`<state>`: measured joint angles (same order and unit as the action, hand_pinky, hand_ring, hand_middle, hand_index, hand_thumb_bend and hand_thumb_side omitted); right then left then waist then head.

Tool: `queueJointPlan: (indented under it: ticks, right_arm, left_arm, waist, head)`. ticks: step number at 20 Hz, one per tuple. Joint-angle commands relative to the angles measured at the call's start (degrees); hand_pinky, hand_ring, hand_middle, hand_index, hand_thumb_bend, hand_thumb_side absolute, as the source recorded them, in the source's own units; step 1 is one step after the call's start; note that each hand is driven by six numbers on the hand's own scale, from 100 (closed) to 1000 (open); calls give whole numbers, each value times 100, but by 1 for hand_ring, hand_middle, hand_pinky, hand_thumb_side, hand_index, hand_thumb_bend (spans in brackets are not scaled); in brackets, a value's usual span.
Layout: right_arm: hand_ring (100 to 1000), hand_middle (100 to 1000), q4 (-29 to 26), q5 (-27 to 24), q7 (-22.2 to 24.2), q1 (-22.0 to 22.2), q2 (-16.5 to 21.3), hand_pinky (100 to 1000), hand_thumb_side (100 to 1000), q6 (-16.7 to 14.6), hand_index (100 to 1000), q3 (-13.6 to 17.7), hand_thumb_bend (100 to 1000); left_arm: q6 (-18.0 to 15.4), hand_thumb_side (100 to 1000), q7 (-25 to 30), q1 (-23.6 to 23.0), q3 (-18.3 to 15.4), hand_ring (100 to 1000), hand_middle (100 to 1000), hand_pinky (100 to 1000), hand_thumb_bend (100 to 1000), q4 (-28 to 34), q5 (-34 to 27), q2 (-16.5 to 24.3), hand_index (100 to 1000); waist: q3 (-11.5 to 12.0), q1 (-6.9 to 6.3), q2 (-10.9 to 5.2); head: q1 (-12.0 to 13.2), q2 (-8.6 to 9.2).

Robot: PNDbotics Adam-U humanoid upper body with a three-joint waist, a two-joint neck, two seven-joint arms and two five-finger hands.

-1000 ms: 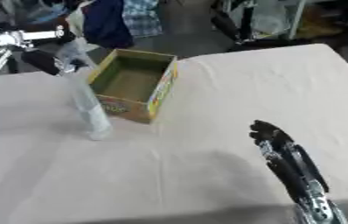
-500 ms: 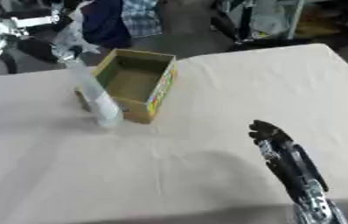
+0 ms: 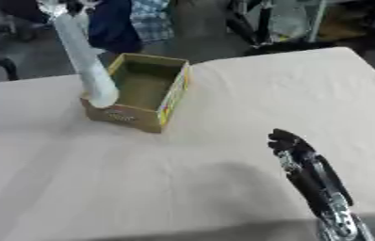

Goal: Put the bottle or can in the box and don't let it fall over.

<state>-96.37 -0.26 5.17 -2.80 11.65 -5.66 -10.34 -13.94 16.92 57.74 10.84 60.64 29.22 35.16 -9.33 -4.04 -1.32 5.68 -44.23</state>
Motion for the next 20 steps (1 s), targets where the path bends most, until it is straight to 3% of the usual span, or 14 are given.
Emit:
queueJointPlan:
  ticks: [1, 3, 4, 5, 6, 8, 11, 13, 15, 20]
  right_arm:
    - [847, 811, -79, 0, 43, -110, -20, 887, 678, -16, 874, -42, 100]
    - [847, 811, -86, -12, 65, -145, -42, 887, 678, -16, 874, -60, 100]
    - [847, 811, -90, -17, 72, -162, -55, 887, 678, -15, 874, -66, 100]
    - [847, 811, -93, -22, 78, -177, -67, 887, 678, -15, 874, -70, 100]
    - [847, 811, -99, -28, 80, -191, -78, 887, 678, -15, 874, -70, 100]
    - [846, 811, -103, -34, 68, -201, -89, 887, 679, -14, 874, -56, 100]
    - [846, 811, -107, -35, 46, -202, -88, 887, 680, -13, 874, -37, 100]
    - [846, 811, -106, -33, 40, -201, -88, 887, 680, -13, 874, -32, 100]
    - [846, 811, -113, -37, 34, -200, -93, 887, 681, -17, 874, -24, 100]
    - [846, 811, -119, -48, -16, -206, -99, 887, 682, -13, 874, 21, 100]
  left_arm:
    - [12, 361, -606, 159, -112, 590, 562, 731, 100, -310, 379, -154, 574]
    - [-1, 340, -883, 154, -129, 631, 604, 759, 100, -597, 660, -334, 626]
    - [-20, 283, -969, 141, -127, 785, 773, 828, 100, -717, 814, -406, 803]
    - [-35, 318, -1037, 127, -127, 859, 856, 863, 100, -811, 989, -460, 890]
    - [-63, 549, -1010, 103, -96, 948, 955, 906, 100, -887, 1179, -492, 972]
    - [-153, 697, -821, 64, -71, 998, 1000, 936, 100, -912, 1440, -507, 1000]
    - [-322, 721, -650, -96, -46, 1000, 1000, 942, 100, -489, 1385, -334, 1000]
    - [-333, 601, -666, -322, -86, 1000, 1000, 944, 100, 37, 997, -156, 982]
    - [-156, 572, -885, -742, -251, 1000, 1000, 943, 100, 786, 109, -18, 956]
    - [413, 599, -1227, -2247, -803, 984, 1000, 939, 100, 3036, -2250, -59, 872]
  waist:
    - [-50, 49, -25]
    - [-116, 72, 4]
    - [-153, 85, 23]
    - [-183, 96, 37]
    - [-207, 104, 52]
    - [-224, 110, 71]
    - [-195, 104, 90]
    - [-146, 102, 97]
    - [-103, 108, 110]
    - [25, 153, 175]
  head:
    - [38, 40]
    - [85, 89]
    - [118, 118]
    - [141, 138]
    - [149, 150]
    - [158, 142]
    - [120, 109]
    - [116, 86]
    - [125, 69]
    - [134, 15]
